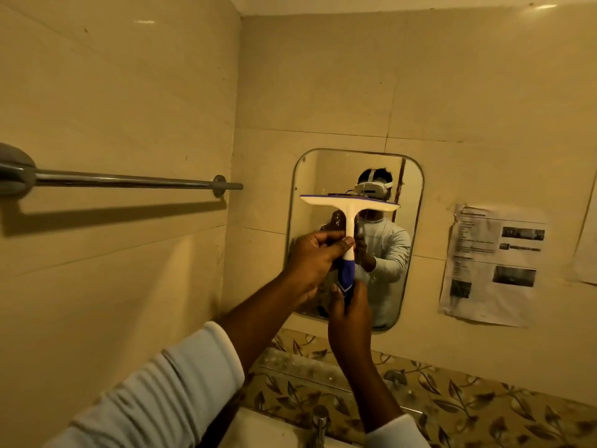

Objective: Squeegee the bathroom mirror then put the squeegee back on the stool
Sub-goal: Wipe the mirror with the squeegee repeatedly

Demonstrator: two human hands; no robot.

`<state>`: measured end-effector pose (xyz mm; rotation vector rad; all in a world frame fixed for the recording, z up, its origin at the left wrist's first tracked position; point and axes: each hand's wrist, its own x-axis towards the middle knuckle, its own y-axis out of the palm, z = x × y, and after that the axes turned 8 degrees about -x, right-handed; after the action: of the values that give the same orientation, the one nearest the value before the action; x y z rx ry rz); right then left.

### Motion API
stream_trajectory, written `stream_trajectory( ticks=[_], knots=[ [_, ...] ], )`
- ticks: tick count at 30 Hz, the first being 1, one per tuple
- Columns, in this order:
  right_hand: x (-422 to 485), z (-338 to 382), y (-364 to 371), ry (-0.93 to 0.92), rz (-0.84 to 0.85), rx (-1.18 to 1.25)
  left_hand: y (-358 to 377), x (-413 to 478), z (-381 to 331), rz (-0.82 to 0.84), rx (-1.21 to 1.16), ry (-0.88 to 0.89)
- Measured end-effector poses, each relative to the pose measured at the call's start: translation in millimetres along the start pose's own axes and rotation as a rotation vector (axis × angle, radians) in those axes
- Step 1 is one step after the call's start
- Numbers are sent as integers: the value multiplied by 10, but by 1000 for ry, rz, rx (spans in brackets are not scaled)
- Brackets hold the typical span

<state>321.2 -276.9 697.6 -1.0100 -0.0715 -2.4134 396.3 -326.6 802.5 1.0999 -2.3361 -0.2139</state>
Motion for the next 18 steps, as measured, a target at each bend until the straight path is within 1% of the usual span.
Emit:
stream_trajectory(
  ticks=[4,7,10,12,14,16,18],
  knots=[
    [288,151,157,-29,-36,-20,-44,222,-166,26,-38,46],
    [525,204,306,-43,-56,-108,-125,371,-259,13,-33,82],
    [690,245,417,-71,-29,-147,-258,526,-317,-9,-44,93],
    [784,257,469,-83,-4,-150,-376,630,-366,-28,6,112],
    [889,249,509,-92,6,-151,-498,728,-409,-73,67,132],
    [1000,241,528,-93,-5,-140,-659,819,-408,-141,203,182],
    [1114,260,534,-81,-11,-142,-904,943,-328,-178,515,283]
  ],
)
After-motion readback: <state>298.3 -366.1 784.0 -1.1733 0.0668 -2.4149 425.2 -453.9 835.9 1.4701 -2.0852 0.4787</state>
